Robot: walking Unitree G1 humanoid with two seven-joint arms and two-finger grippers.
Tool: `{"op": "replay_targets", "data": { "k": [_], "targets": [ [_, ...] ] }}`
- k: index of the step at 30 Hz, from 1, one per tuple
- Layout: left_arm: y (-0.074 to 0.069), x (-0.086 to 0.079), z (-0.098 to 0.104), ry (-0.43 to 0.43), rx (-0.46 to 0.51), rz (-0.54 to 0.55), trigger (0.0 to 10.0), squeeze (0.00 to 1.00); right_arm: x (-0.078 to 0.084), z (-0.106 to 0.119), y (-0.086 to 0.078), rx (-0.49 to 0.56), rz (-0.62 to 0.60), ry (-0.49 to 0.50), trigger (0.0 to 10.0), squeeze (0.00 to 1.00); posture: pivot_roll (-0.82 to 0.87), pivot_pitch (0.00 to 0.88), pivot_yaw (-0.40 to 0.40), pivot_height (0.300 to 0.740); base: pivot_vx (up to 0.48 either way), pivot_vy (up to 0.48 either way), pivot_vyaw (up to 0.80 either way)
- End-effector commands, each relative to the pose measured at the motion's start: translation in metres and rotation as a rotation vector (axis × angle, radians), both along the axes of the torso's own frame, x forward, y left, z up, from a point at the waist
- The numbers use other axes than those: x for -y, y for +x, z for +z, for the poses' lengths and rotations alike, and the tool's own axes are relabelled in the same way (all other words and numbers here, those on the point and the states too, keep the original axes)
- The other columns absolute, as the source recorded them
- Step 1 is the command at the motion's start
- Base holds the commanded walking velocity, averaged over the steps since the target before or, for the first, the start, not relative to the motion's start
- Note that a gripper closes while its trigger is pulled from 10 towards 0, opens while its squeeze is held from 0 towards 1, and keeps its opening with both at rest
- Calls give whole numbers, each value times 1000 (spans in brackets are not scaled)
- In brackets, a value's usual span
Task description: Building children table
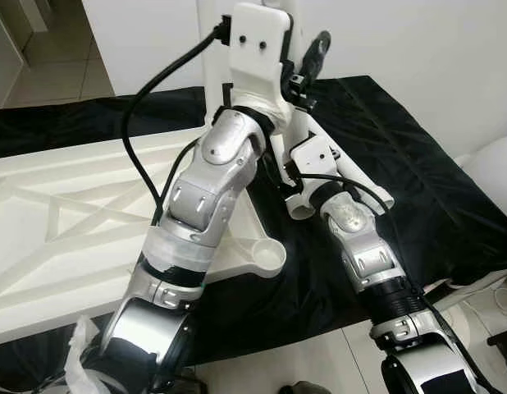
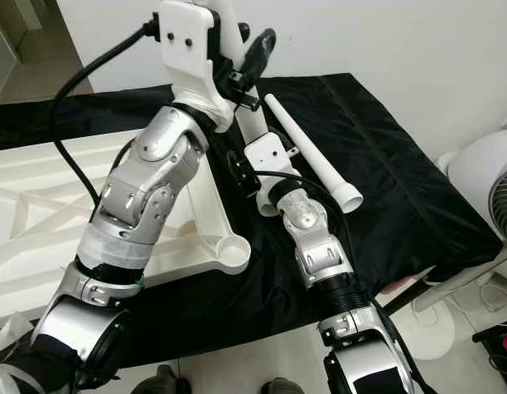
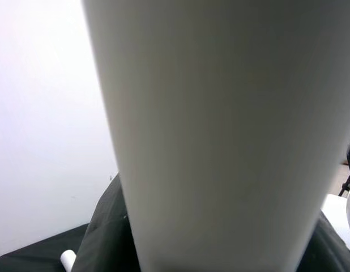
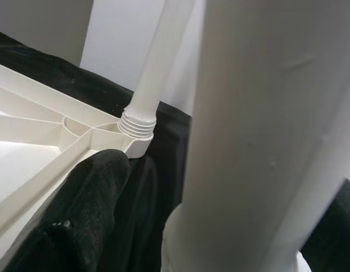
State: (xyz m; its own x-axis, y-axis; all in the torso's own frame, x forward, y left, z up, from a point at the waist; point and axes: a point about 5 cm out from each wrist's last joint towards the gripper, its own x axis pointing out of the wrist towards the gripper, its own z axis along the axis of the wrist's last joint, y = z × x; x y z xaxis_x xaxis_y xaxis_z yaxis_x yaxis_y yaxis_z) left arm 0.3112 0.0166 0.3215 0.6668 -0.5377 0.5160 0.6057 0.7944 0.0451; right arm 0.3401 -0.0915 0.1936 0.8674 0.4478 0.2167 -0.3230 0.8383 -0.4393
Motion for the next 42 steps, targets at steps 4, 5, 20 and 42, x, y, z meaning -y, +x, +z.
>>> {"op": "replay_targets", "data": {
  "k": [4,5,20,42],
  "targets": [
    [-6,3,5,-16,26,-6,10000,0,-7,6,4,41,20,-16,10000,0,-52,0,-15,740,0,0,0],
    [-6,3,5,-16,26,-6,10000,0,-7,6,4,41,20,-16,10000,0,-52,0,-15,740,0,0,0],
    [-9,6,5,-18,28,-8,10000,0,-5,8,7,69,9,-22,8471,0,-50,0,-16,740,0,0,0],
    [-9,5,6,-39,16,-21,10000,1000,5,9,14,33,-84,121,10000,0,-46,0,-13,740,0,0,0]
  ]
}}
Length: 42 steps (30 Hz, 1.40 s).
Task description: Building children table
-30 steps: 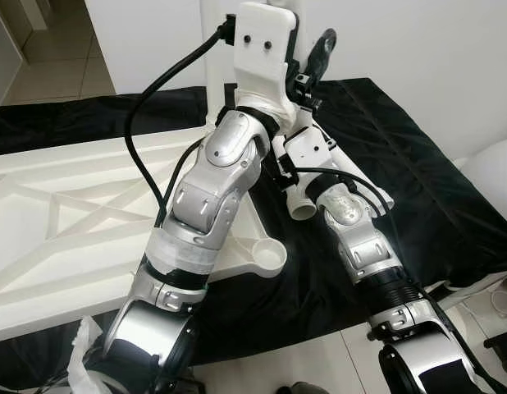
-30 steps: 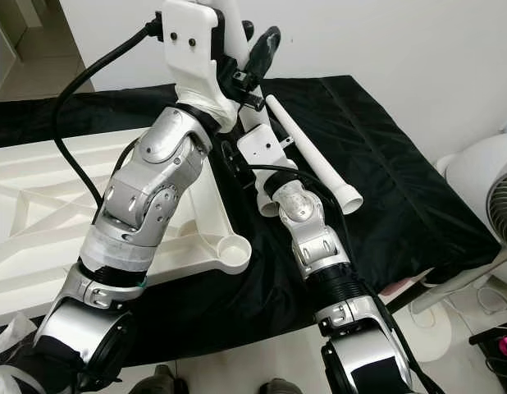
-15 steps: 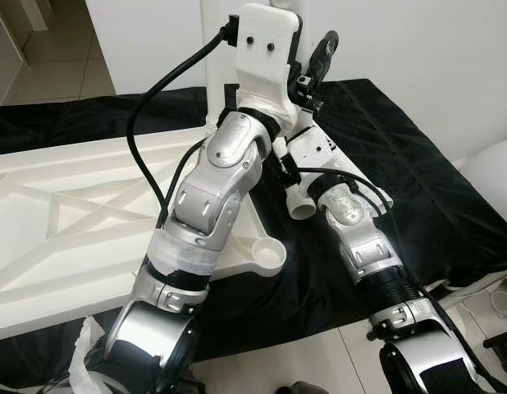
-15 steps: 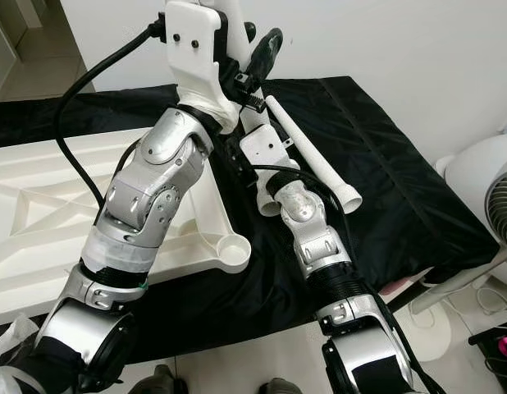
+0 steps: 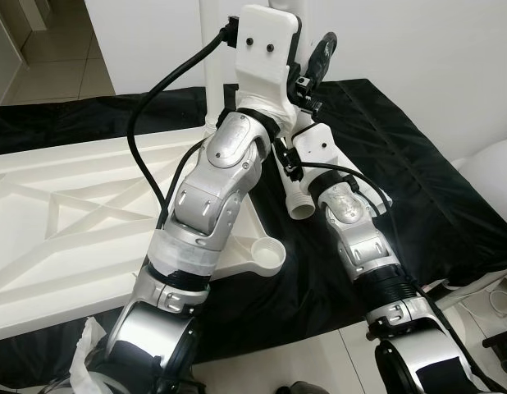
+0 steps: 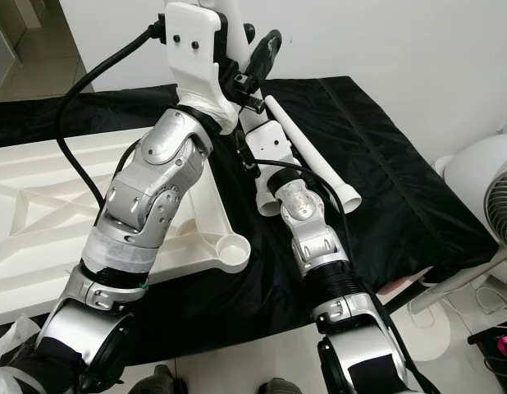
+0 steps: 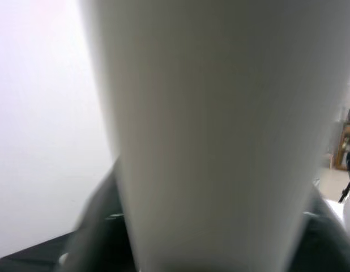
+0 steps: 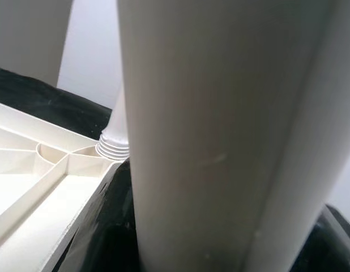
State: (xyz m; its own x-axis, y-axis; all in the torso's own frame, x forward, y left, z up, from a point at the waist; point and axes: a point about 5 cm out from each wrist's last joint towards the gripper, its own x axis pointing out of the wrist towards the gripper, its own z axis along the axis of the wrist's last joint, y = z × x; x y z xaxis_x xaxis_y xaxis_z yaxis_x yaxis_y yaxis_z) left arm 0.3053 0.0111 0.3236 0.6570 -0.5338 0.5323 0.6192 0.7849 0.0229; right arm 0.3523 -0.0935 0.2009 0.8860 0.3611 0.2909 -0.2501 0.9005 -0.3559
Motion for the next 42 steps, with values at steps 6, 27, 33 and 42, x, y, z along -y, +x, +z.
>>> {"op": "replay_targets", "data": {
  "k": [6,27,33,42],
  "targets": [
    [-5,-2,5,-35,12,-45,10000,1000,4,1,3,-50,-37,129,10000,0,-44,0,-11,740,0,0,0],
    [-9,-11,-3,-3,-8,-75,10000,0,28,2,9,-124,-149,427,10000,0,-34,9,0,740,0,0,0],
    [-16,-18,-31,131,-12,-80,10000,0,33,0,8,-124,-177,439,10000,0,-37,22,8,740,0,0,0],
    [-23,-25,-58,271,3,-87,10000,0,35,-3,6,-136,-181,434,10000,0,-31,36,9,740,0,0,0]
  ]
}}
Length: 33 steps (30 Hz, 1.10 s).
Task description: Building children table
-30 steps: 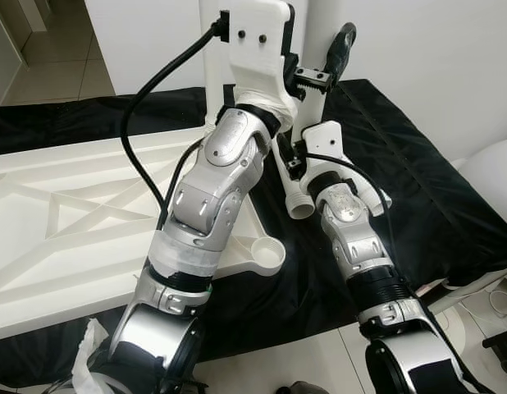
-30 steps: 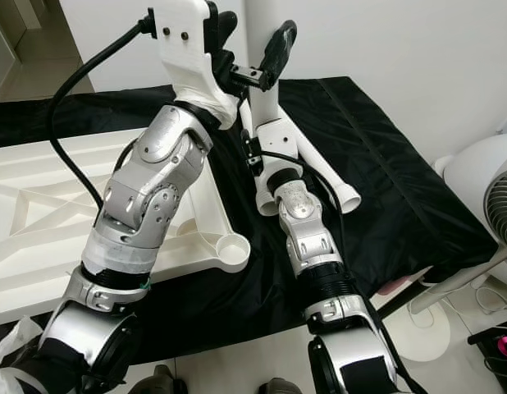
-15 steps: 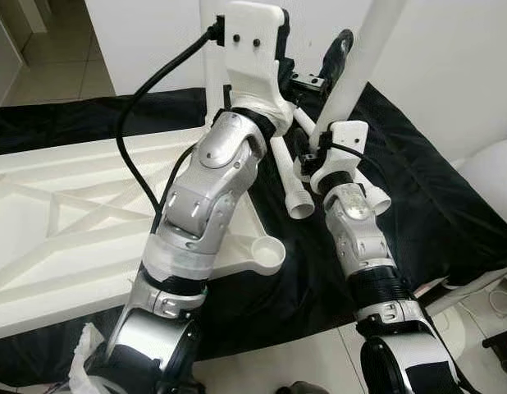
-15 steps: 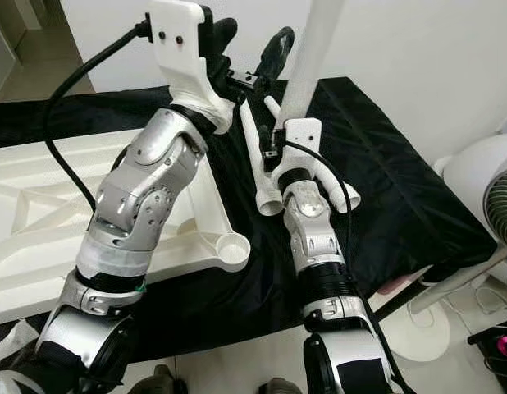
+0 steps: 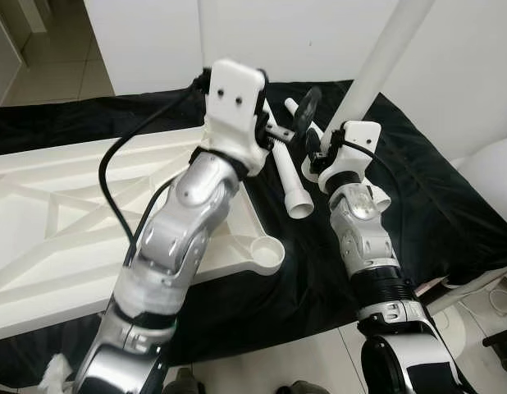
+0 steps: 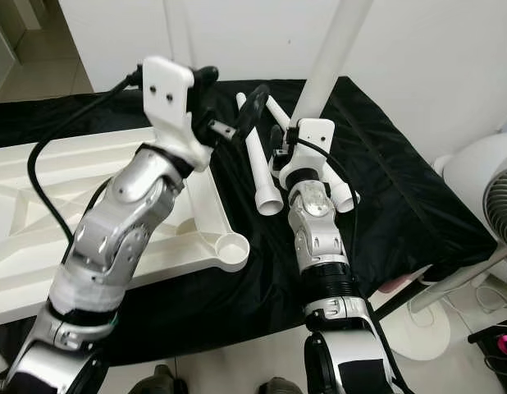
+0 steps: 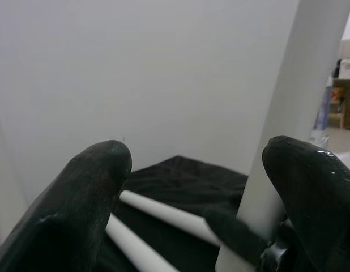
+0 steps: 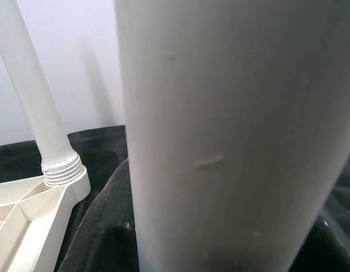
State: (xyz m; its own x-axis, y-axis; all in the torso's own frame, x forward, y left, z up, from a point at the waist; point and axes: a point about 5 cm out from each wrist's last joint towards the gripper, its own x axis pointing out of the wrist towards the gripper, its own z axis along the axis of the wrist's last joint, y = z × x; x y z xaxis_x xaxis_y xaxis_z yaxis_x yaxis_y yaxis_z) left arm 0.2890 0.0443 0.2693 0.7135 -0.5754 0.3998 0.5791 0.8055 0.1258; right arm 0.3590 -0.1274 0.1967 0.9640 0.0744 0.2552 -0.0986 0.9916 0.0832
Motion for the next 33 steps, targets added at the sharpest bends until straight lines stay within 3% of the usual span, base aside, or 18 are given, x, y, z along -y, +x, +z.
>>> {"op": "replay_targets", "data": {
  "k": [1,2,4,14,22,24,26,33],
  "targets": [
    [-10,7,-16,174,39,-173,10000,0,1,1,-1,-1,0,-5,10000,0,-29,39,6,740,0,0,0],
    [-12,6,-27,237,24,-203,10000,0,1,1,-1,0,6,-17,10000,0,-29,39,6,740,0,0,0],
    [-16,6,-38,285,-3,-243,10000,0,1,1,-1,-1,11,-28,10000,0,-29,42,3,740,0,0,0],
    [-29,4,-68,370,-100,-324,10000,0,3,0,-2,-7,20,-37,10000,0,-34,41,-1,740,0,0,0],
    [-40,-26,-96,479,-211,-364,10000,0,12,-4,-5,-22,6,-54,10000,0,-34,43,-4,740,0,0,0],
    [-40,-26,-96,479,-211,-364,10000,0,12,-4,-5,-22,6,-54,10000,0,-34,43,-4,740,0,0,0],
    [-46,-40,-108,531,-264,-388,10000,0,15,-6,-6,-29,2,-61,10000,0,-34,43,-4,740,0,0,0],
    [-52,-56,-128,632,-337,-398,10000,0,17,-8,-7,-38,1,-66,10000,0,-25,52,-9,740,0,0,0]
  ]
}}
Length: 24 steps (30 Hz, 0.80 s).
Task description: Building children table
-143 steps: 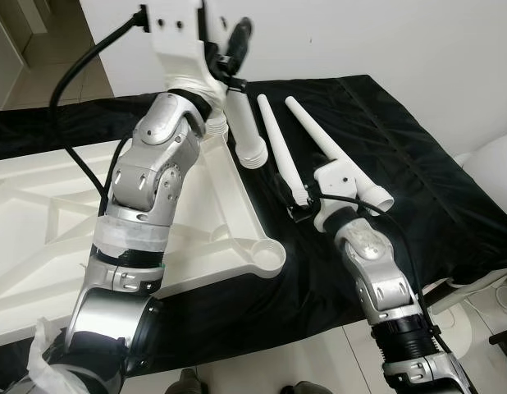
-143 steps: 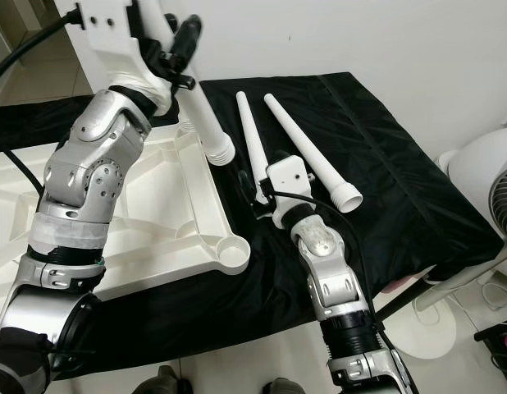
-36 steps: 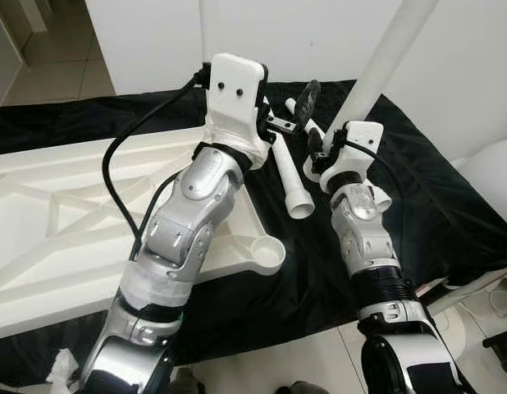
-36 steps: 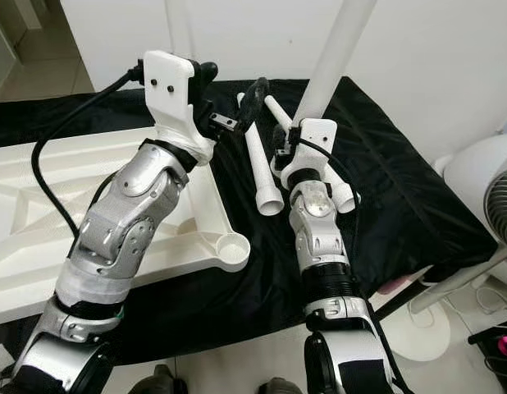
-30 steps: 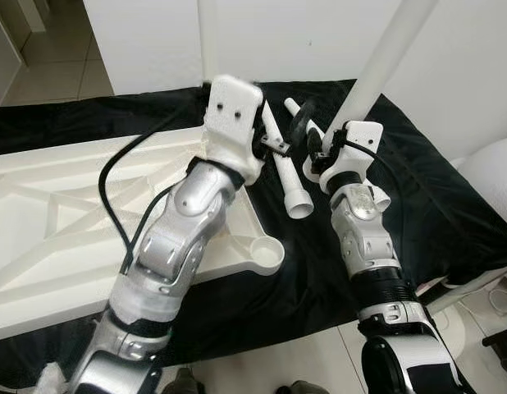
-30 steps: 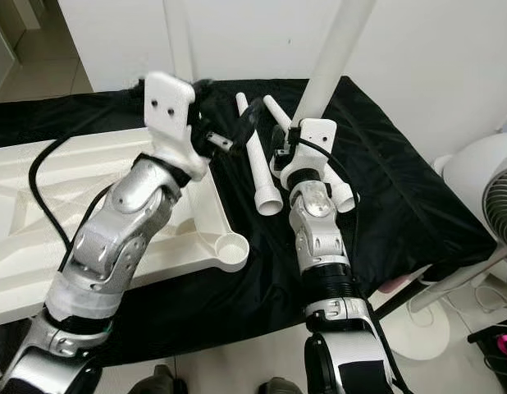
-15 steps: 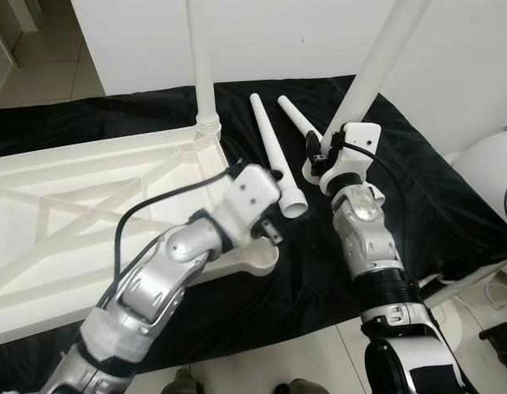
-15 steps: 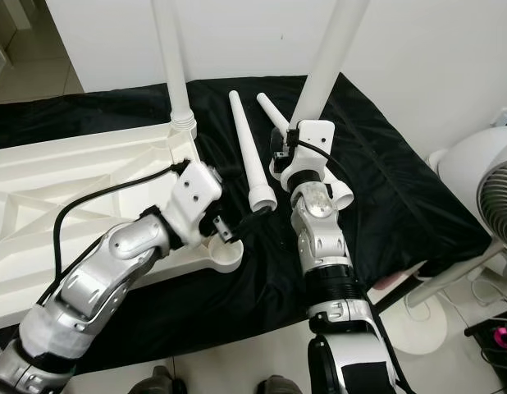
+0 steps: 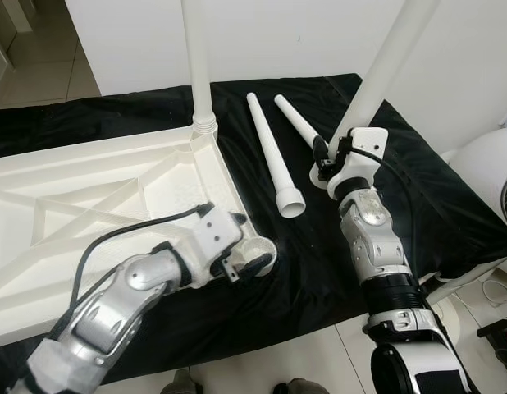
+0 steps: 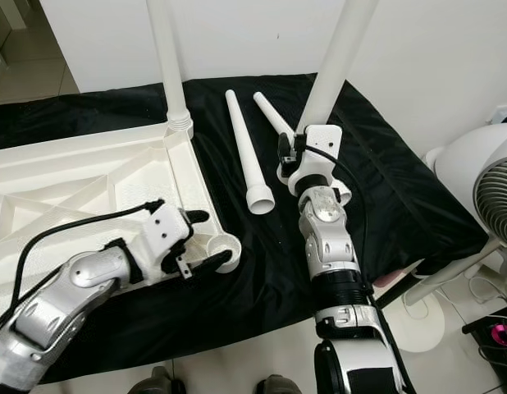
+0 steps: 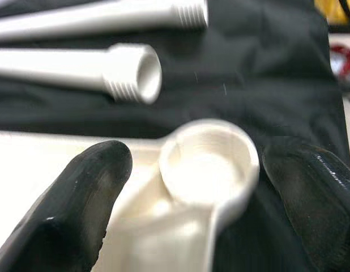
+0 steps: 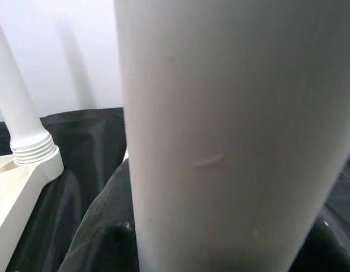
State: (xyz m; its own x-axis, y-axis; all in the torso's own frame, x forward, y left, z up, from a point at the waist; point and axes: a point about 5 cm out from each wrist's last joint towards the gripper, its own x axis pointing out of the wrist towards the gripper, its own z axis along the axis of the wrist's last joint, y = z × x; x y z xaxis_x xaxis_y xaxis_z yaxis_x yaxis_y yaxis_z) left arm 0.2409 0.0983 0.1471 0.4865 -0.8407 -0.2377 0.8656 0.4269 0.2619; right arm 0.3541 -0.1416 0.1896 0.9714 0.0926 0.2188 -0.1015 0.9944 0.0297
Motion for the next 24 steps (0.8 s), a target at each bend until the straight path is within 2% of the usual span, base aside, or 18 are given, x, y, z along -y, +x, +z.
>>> {"op": "replay_targets", "data": {
  "k": [1,8,9,10,11,12,17,24],
  "targets": [
    [-4,-2,-6,41,-26,-56,10000,0,3,-1,-2,-5,-4,-9,10000,0,-25,52,-9,740,0,0,0],
    [-4,-13,-19,149,-64,-40,10000,0,3,-1,-1,-8,-3,-16,10000,0,-28,51,-12,740,0,0,0],
    [-2,-20,-29,211,-84,-15,10000,0,3,-1,-1,-9,-2,-19,10000,0,-28,50,-14,740,0,0,0],
    [-2,-20,-29,211,-84,-15,10000,0,3,-1,-1,-9,-2,-19,10000,0,-28,50,-14,740,0,0,0],
    [1,-26,-39,275,-96,12,10000,0,3,-1,-2,-11,0,-23,10000,0,-30,50,-14,740,0,0,0],
    [2,-27,-40,285,-98,17,10000,0,3,-1,-2,-11,0,-24,10000,0,-30,50,-14,740,0,0,0],
    [3,-21,-40,264,-110,14,10000,0,3,-1,-1,-13,-1,-24,10000,0,-33,51,-16,740,0,0,0],
    [12,7,-30,193,-63,-1,10000,0,3,0,-1,-13,0,-28,10000,0,-36,50,-18,740,0,0,0]
  ]
}}
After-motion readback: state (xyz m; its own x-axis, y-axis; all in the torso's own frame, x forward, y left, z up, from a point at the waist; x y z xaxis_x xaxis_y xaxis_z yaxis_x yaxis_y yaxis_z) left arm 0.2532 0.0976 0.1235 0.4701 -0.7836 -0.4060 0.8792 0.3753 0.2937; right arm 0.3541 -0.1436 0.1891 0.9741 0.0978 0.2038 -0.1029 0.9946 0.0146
